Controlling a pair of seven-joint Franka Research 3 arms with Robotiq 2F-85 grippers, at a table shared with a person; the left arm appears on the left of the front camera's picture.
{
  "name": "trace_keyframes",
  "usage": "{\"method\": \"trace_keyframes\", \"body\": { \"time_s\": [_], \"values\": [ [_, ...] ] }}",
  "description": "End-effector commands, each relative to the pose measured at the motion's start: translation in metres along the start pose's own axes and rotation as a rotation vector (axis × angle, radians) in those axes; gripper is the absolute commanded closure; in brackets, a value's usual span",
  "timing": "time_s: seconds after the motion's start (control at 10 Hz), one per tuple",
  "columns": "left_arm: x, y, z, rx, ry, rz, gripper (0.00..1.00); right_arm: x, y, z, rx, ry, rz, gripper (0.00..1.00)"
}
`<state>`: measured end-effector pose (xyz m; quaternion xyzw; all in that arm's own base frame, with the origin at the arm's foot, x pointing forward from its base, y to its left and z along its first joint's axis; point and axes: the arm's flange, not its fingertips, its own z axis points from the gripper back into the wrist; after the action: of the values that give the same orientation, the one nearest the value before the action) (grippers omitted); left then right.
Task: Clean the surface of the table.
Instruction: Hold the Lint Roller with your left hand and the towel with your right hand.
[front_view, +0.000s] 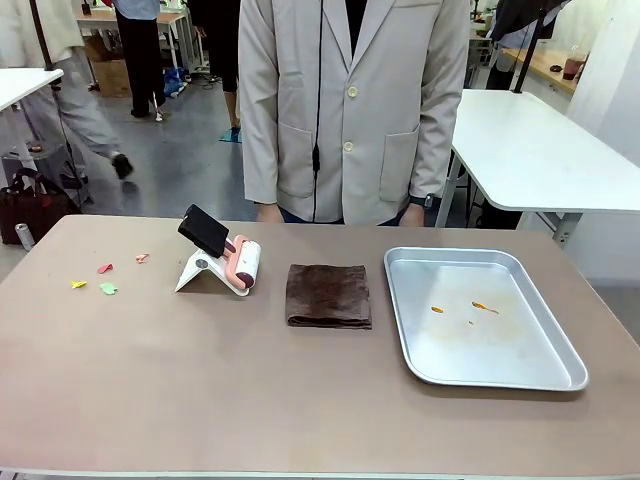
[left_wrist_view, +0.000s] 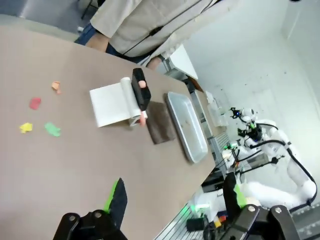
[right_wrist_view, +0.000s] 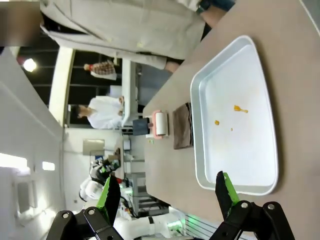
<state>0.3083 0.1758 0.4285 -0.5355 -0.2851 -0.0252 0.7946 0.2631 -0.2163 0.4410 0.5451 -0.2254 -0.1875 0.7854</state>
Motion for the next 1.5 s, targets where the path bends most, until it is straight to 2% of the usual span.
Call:
{"method": "trace_keyframes", "body": {
  "time_s": [0.0, 0.3, 0.4, 0.5, 1.2, 1.3, 1.4],
  "values": [
    [-0.01, -0.025, -0.037, -0.011, -0.042, 0.006, 0.0, -0.003, -0.017, 0.005, 0.066, -0.034, -0.003, 0.0],
    [-0.013, -0.053, -0.073, -0.008, -0.041, -0.001, 0.0, -0.005, -0.025, 0.005, 0.07, -0.04, -0.009, 0.0],
    [-0.014, -0.063, -0.086, 0.049, -0.032, 0.017, 0.0, -0.004, -0.026, 0.003, 0.002, -0.057, -0.006, 0.0],
    [0.015, -0.036, -0.056, -0.02, -0.023, -0.008, 0.0, -0.002, -0.025, 0.011, 0.045, -0.034, -0.042, 0.0],
    [0.015, -0.036, -0.056, -0.02, -0.023, -0.008, 0.0, -0.002, -0.025, 0.011, 0.045, -0.034, -0.042, 0.0],
    [0.016, -0.037, -0.058, -0.007, -0.025, 0.011, 0.0, -0.003, -0.026, 0.011, 0.027, -0.03, -0.045, 0.0],
    [0.017, -0.034, -0.049, -0.049, 0.018, 0.019, 0.0, -0.008, -0.016, 0.002, -0.063, -0.035, -0.043, 0.0]
  ]
}}
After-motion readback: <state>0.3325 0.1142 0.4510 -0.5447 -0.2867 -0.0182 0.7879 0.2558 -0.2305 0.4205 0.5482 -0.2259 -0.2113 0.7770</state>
